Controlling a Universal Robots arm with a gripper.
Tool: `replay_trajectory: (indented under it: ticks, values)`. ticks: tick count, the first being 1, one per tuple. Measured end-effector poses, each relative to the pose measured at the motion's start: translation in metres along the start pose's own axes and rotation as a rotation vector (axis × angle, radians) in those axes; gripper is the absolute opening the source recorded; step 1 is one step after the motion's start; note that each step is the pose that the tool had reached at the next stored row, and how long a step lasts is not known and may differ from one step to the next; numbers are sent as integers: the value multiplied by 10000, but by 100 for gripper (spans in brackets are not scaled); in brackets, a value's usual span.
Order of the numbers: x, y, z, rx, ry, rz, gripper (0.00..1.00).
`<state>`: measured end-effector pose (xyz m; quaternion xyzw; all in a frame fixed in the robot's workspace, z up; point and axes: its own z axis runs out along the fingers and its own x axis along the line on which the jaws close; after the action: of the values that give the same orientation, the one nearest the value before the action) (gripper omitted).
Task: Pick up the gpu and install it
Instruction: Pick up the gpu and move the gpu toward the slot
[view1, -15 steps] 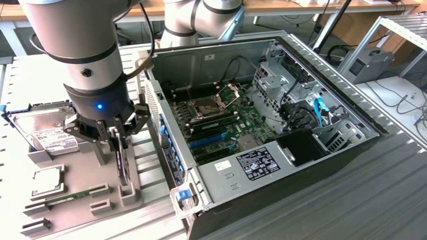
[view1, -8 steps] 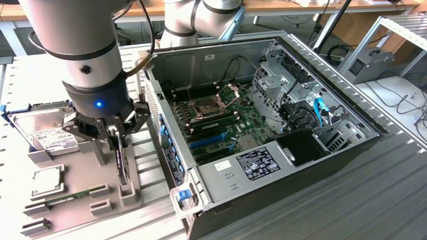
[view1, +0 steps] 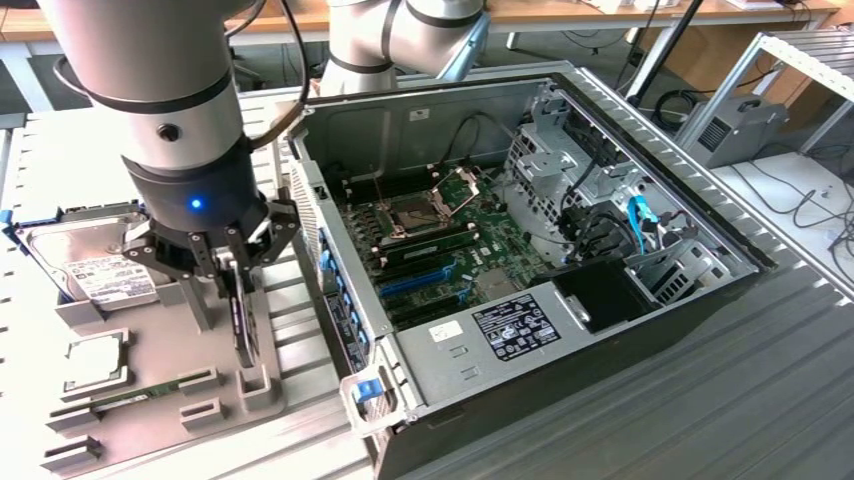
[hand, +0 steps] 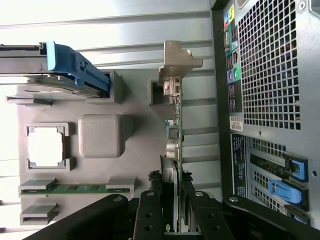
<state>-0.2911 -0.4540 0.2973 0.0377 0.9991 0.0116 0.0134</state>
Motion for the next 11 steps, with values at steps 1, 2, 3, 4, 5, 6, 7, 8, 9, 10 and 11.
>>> replay_trajectory:
  ticks: [1, 2, 3, 4, 5, 6, 7, 8, 9, 10, 11]
  values:
    - [0, 0, -6, 0, 0, 0, 26]
    - [0, 0, -11, 0, -1, 0, 26]
    - [0, 0, -17, 0, -1, 0, 26]
    - [-1, 0, -23, 0, -1, 0, 26]
    - [0, 1, -29, -1, -1, 0, 26]
    - [-1, 1, -35, 0, -1, 0, 26]
    - [-1, 1, -40, 0, -1, 0, 26]
    - [-1, 1, -45, -1, -1, 0, 26]
    - [-1, 1, -52, 0, 0, 0, 26]
    - [-1, 1, -57, 0, -1, 0, 26]
    - [-2, 1, -64, 0, -1, 0, 26]
